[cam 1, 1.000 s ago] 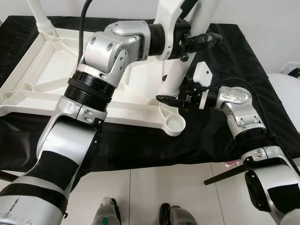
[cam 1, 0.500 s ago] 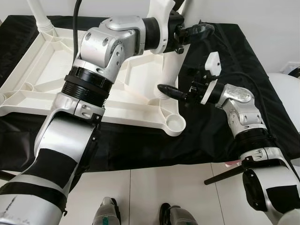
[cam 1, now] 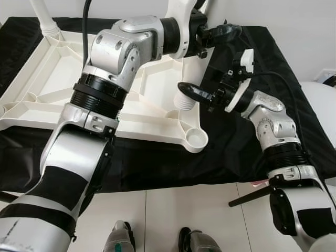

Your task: Building children table

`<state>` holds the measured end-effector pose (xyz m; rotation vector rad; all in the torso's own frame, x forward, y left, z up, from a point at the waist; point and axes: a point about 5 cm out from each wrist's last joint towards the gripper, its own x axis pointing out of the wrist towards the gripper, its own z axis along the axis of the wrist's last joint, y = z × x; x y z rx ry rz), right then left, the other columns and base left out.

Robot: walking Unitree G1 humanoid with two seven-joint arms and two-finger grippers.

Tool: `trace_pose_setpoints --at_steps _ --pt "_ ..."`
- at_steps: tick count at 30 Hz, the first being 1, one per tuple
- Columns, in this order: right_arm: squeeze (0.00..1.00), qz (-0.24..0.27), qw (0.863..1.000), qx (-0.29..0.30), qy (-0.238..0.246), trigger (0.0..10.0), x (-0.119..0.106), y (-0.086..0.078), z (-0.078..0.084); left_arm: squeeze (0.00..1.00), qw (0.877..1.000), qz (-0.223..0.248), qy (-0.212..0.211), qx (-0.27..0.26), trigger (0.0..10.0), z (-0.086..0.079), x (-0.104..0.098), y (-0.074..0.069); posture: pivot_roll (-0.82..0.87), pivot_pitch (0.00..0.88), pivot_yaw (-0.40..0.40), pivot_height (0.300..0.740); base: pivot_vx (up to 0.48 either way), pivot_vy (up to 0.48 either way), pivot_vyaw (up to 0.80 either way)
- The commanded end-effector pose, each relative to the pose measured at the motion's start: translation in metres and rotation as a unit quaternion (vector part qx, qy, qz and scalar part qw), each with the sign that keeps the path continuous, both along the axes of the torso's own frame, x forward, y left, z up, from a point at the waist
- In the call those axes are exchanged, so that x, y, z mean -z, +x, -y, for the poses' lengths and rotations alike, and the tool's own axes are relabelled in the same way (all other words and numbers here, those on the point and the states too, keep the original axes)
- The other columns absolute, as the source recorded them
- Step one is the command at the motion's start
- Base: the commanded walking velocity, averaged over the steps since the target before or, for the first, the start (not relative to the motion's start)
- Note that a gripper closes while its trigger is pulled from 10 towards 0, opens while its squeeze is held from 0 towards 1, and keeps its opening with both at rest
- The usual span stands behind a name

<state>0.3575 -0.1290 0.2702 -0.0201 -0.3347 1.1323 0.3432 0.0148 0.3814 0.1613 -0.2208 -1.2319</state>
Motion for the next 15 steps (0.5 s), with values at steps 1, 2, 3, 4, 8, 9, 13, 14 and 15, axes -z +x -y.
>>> trace_pose_setpoints --at_steps 1,2,3,4,8,9,13,14,15 --pt "0.0 -0.002 1.0 -0.005 0.007 10.0 -0.002 -0.002 0.0 0.0 0.999 0.031 -0.006 0.014 10.0 0.006 -0.013 -0.008 0.11 0.204 -0.042 0.74 0.0 0.0 0.0" --pt "0.0 -0.008 1.0 -0.009 0.011 10.0 -0.002 -0.002 -0.001 0.0 0.999 0.033 -0.008 0.016 10.0 0.007 -0.013 -0.008 0.11 0.203 -0.042 0.74 0.0 0.0 0.0" --pt "0.0 -0.008 1.0 -0.009 0.011 10.0 -0.002 -0.002 -0.001 0.0 0.999 0.033 -0.008 0.016 10.0 0.007 -0.013 -0.008 0.11 0.203 -0.042 0.74 0.0 0.0 0.0" --pt "0.0 -0.013 1.0 -0.015 0.014 6.5 -0.002 -0.003 -0.003 0.0 0.999 0.035 -0.008 0.018 10.0 0.009 -0.013 -0.009 0.11 0.2 -0.043 0.74 0.0 0.0 0.0" --pt "0.0 -0.019 0.999 -0.021 0.02 4.6 -0.005 -0.004 -0.003 0.0 0.999 0.039 -0.006 0.024 10.0 0.01 -0.012 -0.011 0.11 0.193 -0.042 0.74 0.0 0.0 0.0" --pt "0.0 -0.02 0.999 -0.021 0.021 4.6 -0.005 -0.004 -0.002 0.0 0.999 0.04 -0.005 0.025 10.0 0.01 -0.012 -0.011 0.11 0.193 -0.042 0.74 0.0 0.0 0.0" --pt "0.0 -0.017 1.0 -0.013 0.022 10.0 -0.011 -0.004 0.0 0.0 0.999 0.041 -0.002 0.029 10.0 0.01 -0.01 -0.012 0.1 0.189 -0.041 0.74 0.0 0.0 0.0" --pt "0.0 -0.016 1.0 -0.011 0.022 10.0 -0.012 -0.003 0.001 0.0 0.999 0.042 -0.001 0.03 10.0 0.01 -0.009 -0.012 0.1 0.189 -0.041 0.74 0.0 0.0 0.0" --pt "0.0 -0.016 1.0 -0.011 0.022 10.0 -0.012 -0.003 0.001 0.0 0.999 0.042 -0.001 0.03 10.0 0.01 -0.009 -0.012 0.1 0.189 -0.041 0.74 0.0 0.0 0.0"
